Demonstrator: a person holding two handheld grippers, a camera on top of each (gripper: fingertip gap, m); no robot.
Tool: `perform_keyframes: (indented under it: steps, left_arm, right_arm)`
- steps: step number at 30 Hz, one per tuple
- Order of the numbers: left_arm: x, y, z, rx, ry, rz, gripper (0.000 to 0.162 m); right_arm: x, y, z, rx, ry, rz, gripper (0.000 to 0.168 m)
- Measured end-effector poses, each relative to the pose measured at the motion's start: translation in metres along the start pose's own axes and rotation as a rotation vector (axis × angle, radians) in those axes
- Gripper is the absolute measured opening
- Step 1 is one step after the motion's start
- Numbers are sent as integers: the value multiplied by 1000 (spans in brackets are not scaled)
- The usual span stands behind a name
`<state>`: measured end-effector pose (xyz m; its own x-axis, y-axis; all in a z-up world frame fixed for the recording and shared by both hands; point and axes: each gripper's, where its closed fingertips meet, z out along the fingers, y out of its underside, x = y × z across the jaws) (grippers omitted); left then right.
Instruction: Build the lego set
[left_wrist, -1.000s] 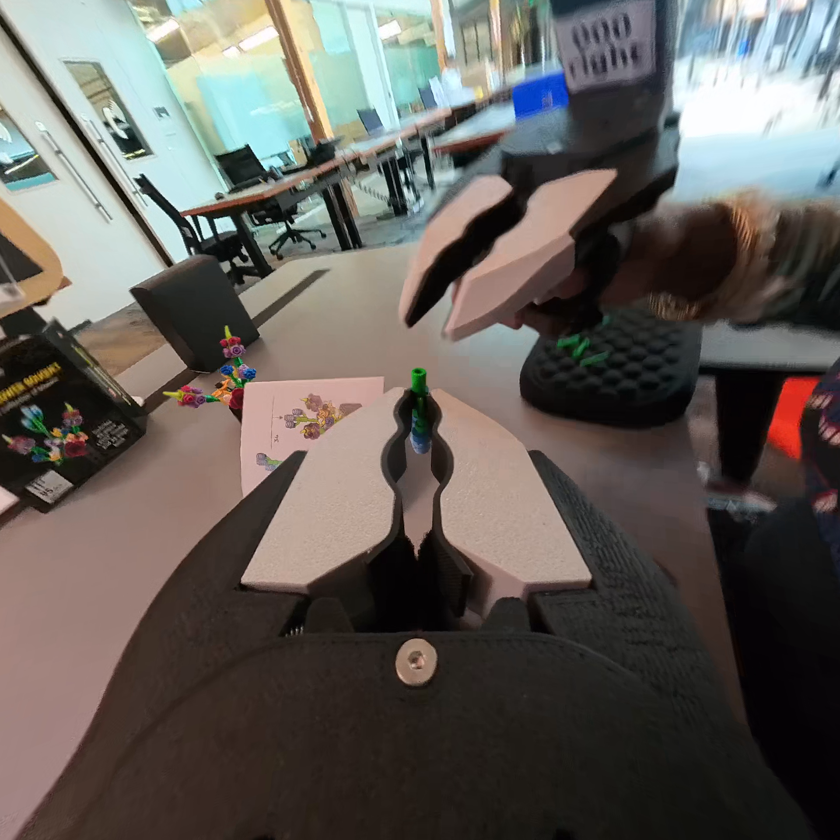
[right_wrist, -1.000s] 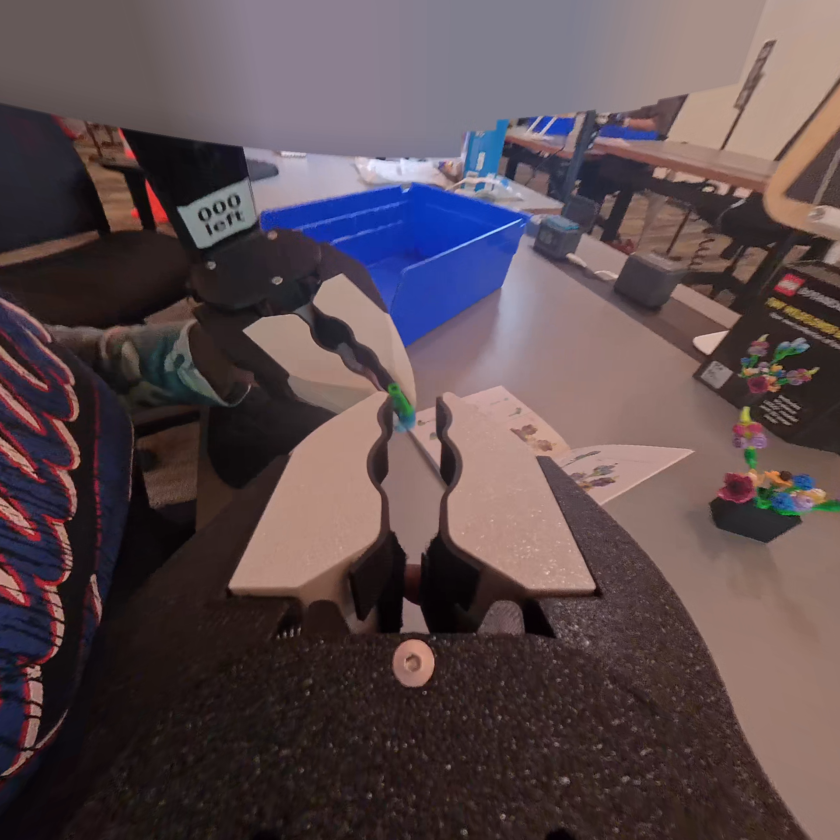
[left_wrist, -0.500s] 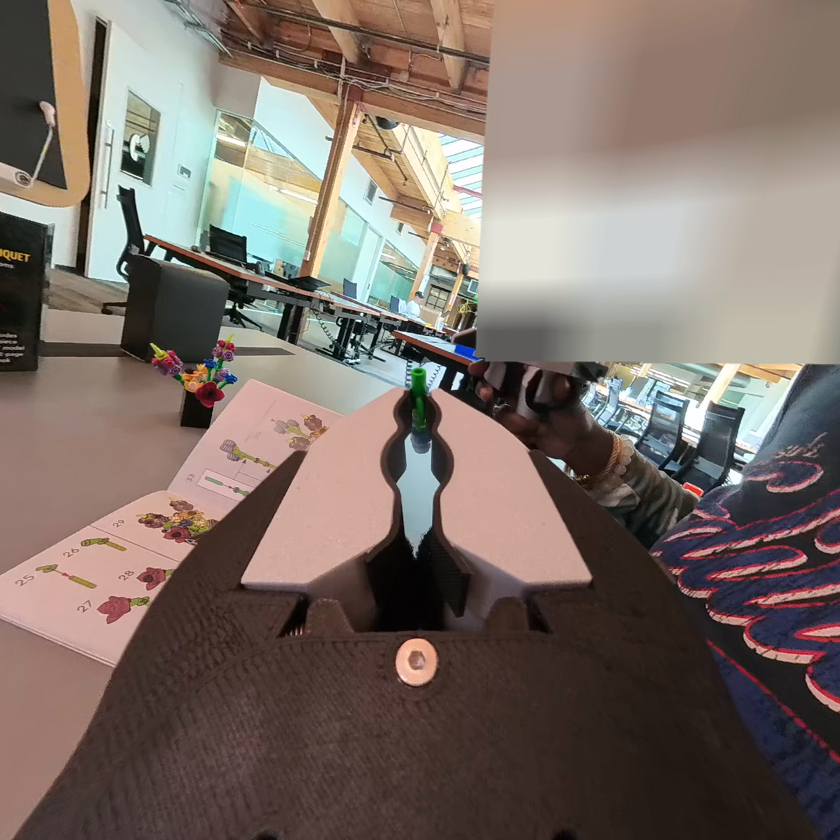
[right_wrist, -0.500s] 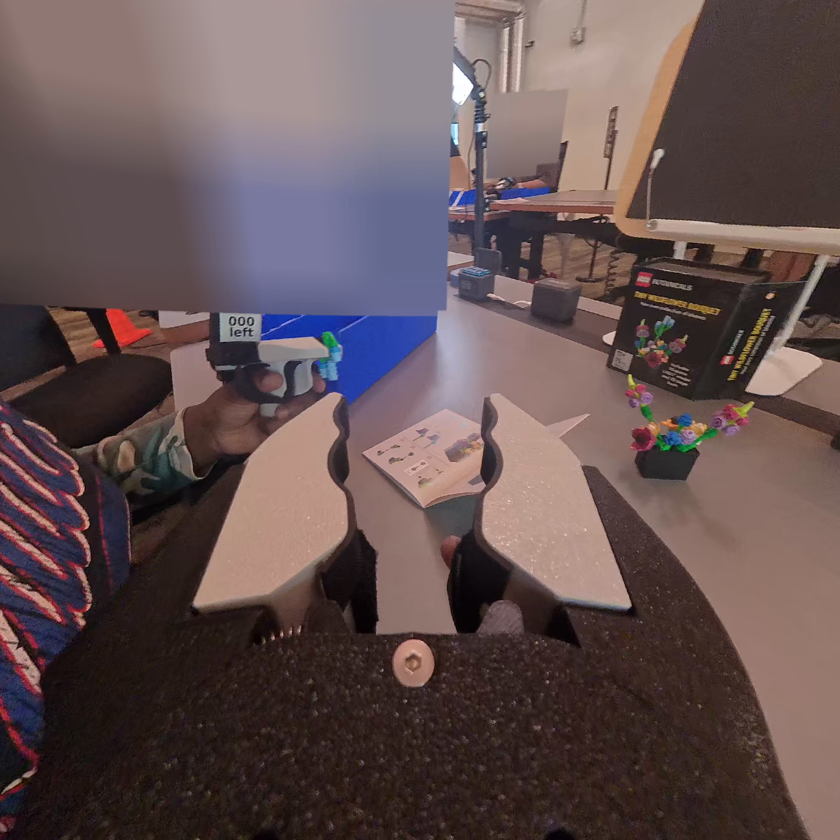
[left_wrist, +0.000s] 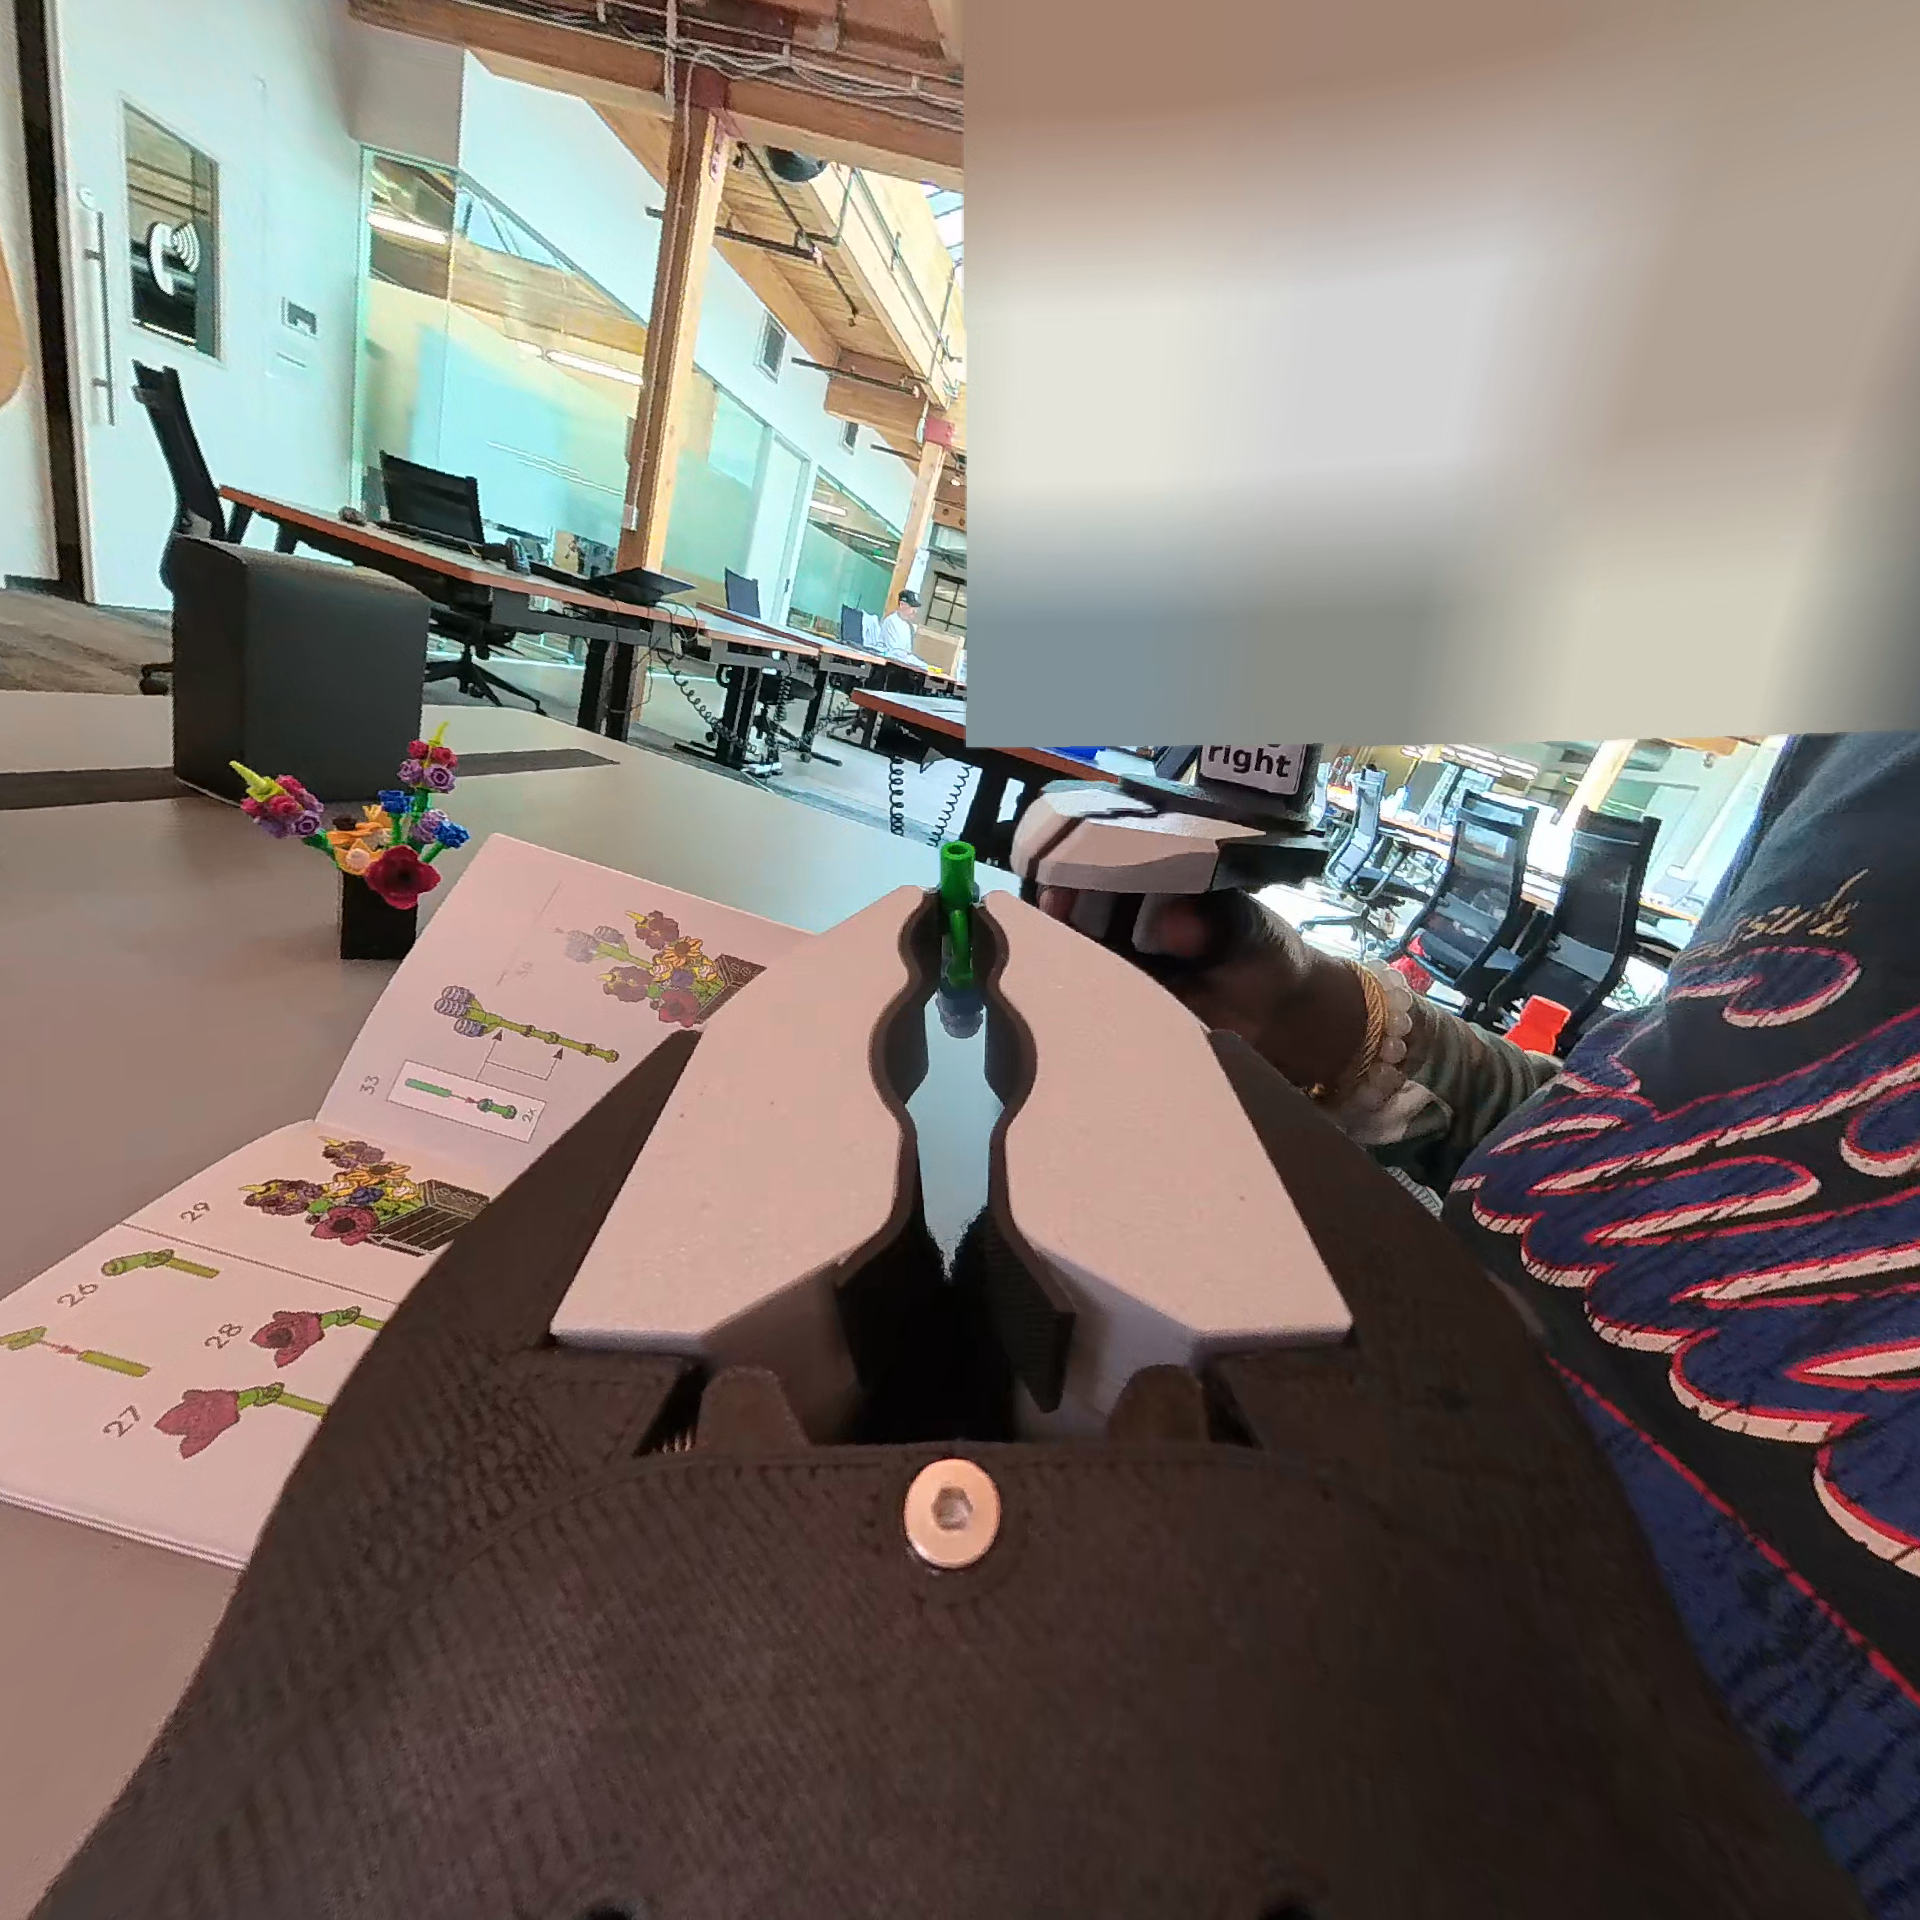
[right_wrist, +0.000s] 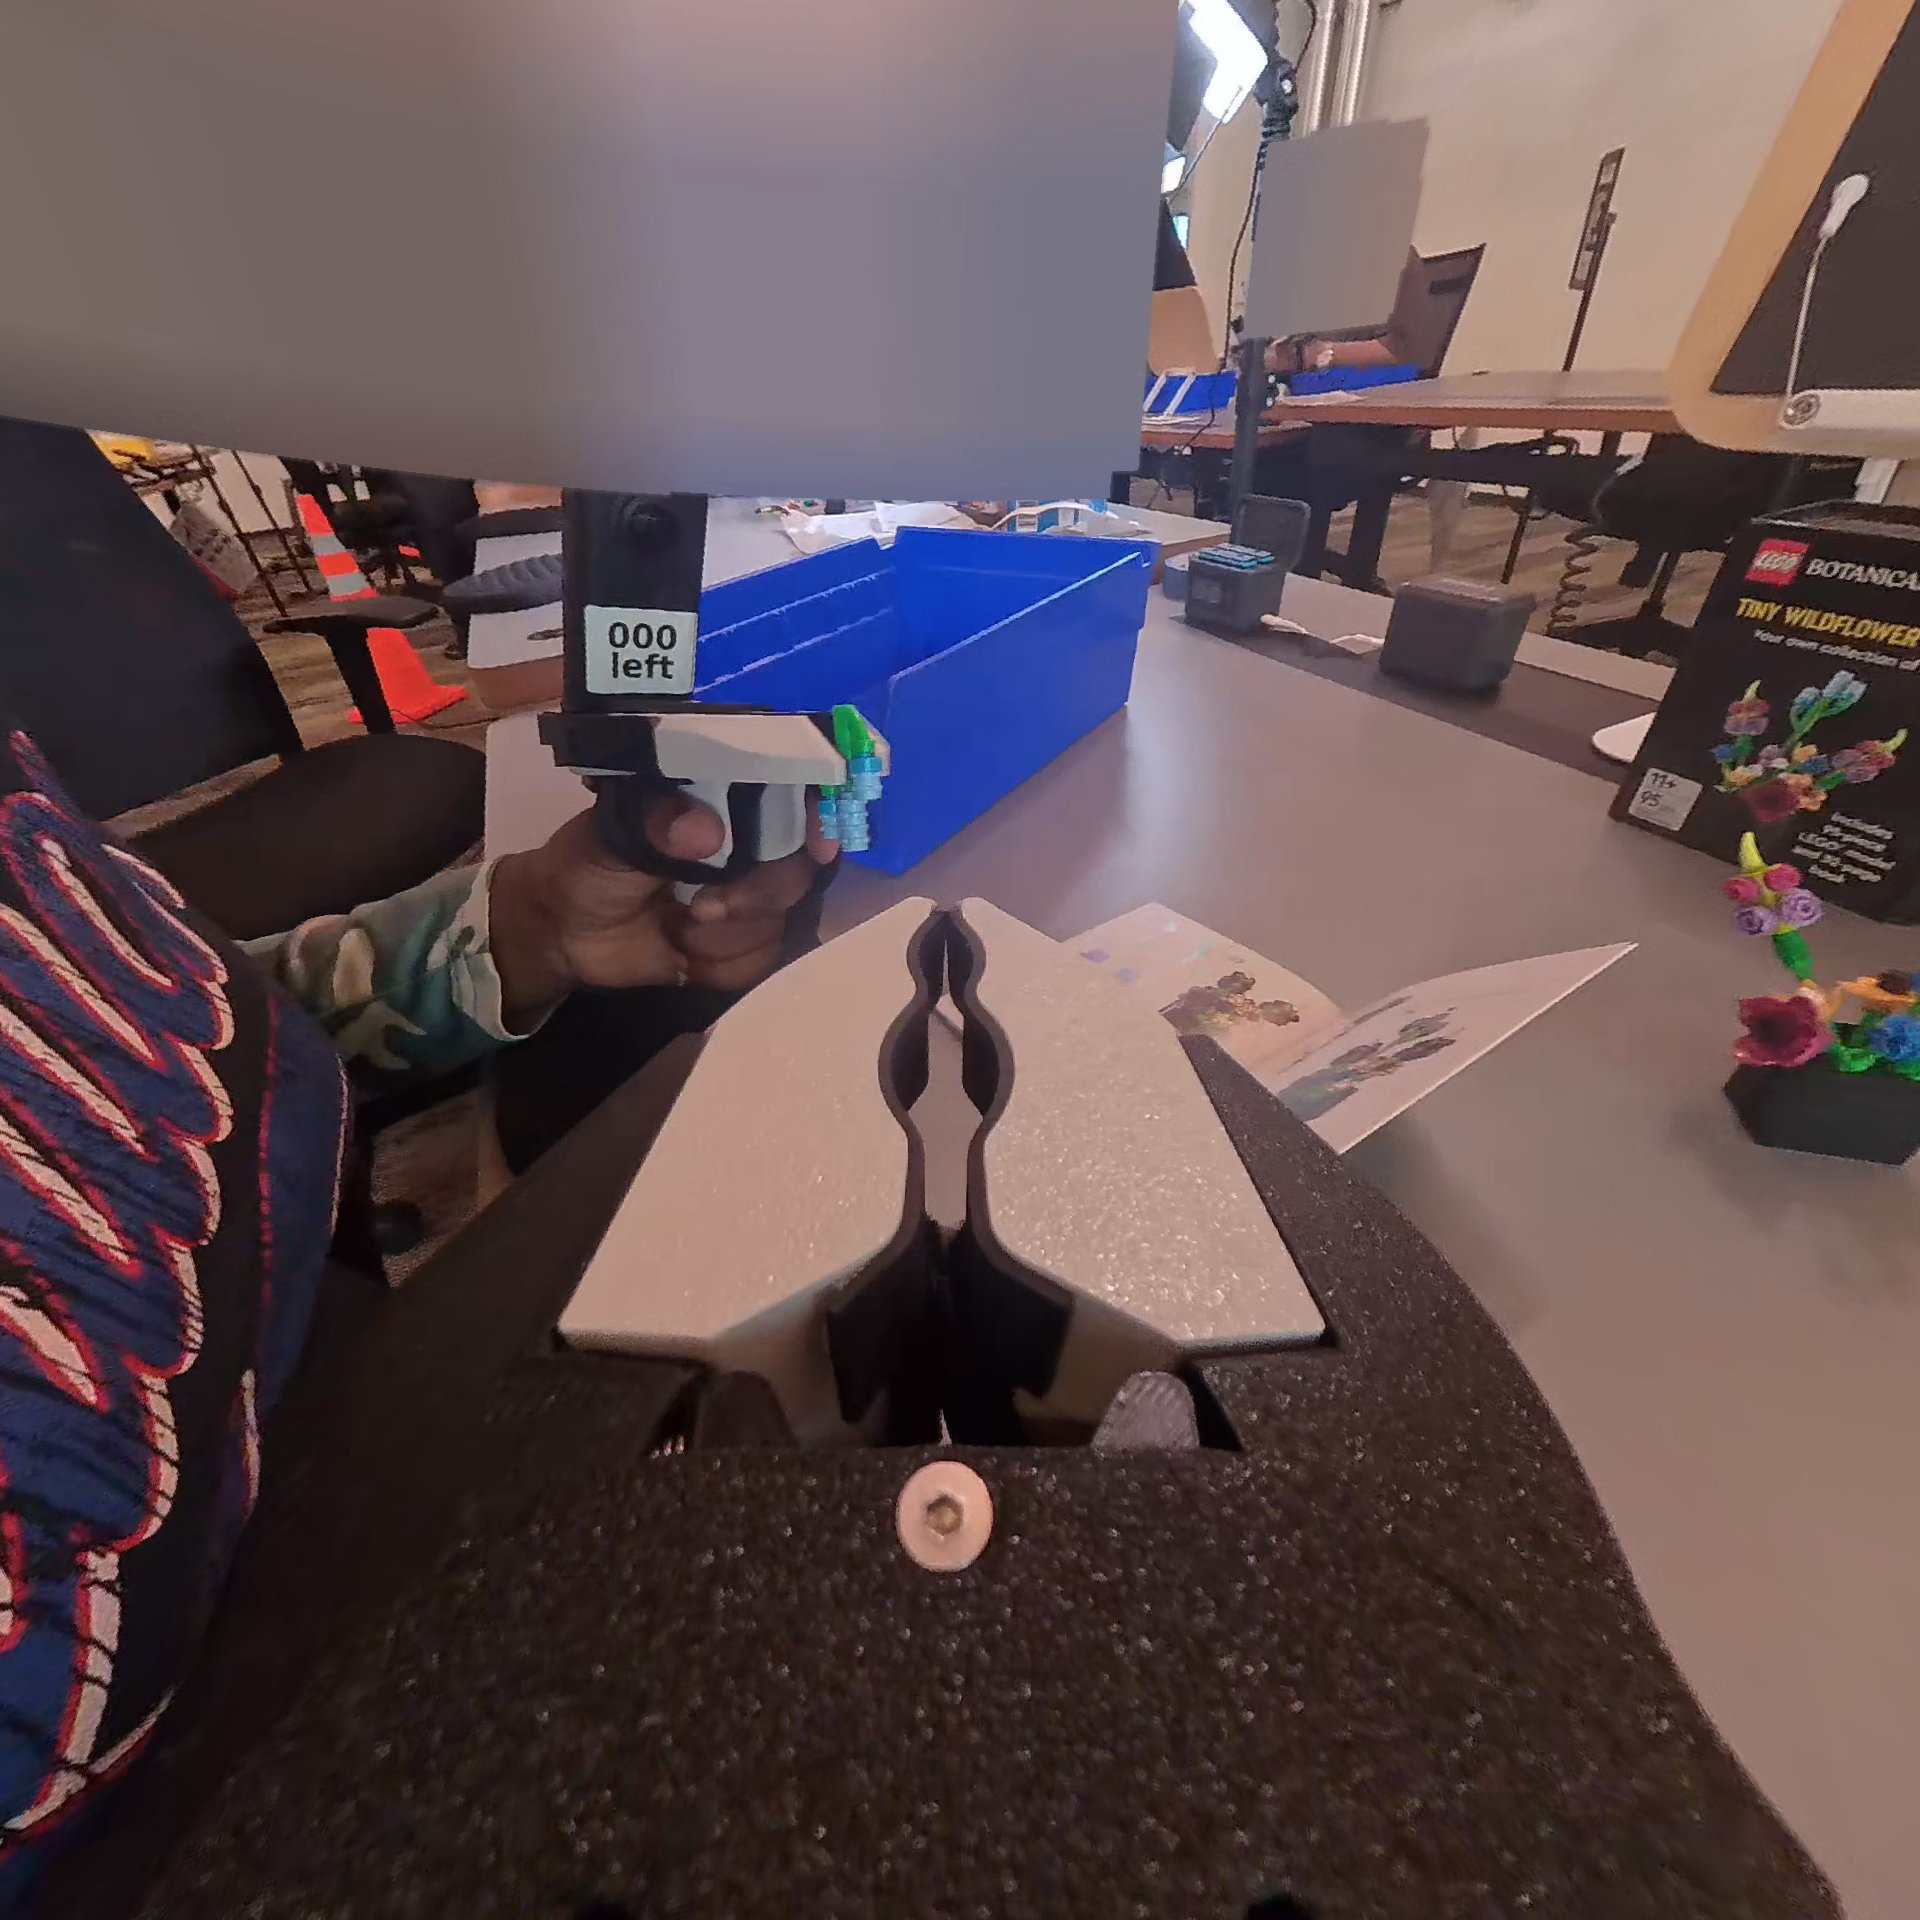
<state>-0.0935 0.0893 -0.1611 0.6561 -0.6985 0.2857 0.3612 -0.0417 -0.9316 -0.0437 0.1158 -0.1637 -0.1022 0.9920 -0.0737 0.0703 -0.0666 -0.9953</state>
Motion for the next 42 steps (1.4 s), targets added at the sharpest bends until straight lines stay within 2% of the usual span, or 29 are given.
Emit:
perform_keyframes:
  steps: [2,7,9,12,16,18,21,26,29,33,38,40,42]
  left_arm:
    - [0,0,0,-1,1,0,5]
    - [1,2,0,-12,10,-5,5]
    - [1,2,0,-10,10,-9,5]
    - [0,2,0,-8,11,-13,5]
    - [1,4,1,-24,8,-6,5]
    - [1,5,1,-26,6,-4,5]
    - [1,5,2,-27,8,-4,5]
    - [2,7,3,-41,8,11,5]
    - [2,7,3,-44,7,14,5]
    - [2,8,3,-46,7,14,5]
    - [3,9,5,-59,4,24,5]
    - [3,9,4,-58,3,25,5]
    - [3,9,4,-57,3,25,5]
  right_arm:
    - [7,-10,-6,22,33,-33,0]
    - [12,-104,-51,289,75,-99,0]
    - [12,-120,-60,307,102,-149,0]
    - [12,-95,-43,199,101,-176,0]
    - [-7,-28,-1,112,-36,-9,0]
    - [-8,-18,4,100,-35,3,0]
    - [4,-39,-12,131,21,-54,0]
    - [20,-102,-58,220,177,-268,0]
    - [18,-120,-72,230,226,-357,0]
    - [16,-114,-71,196,230,-375,0]
    - [9,-68,-41,122,136,-275,0]
    - [9,-71,-42,154,147,-279,0]
    - [9,-93,-53,241,164,-287,0]
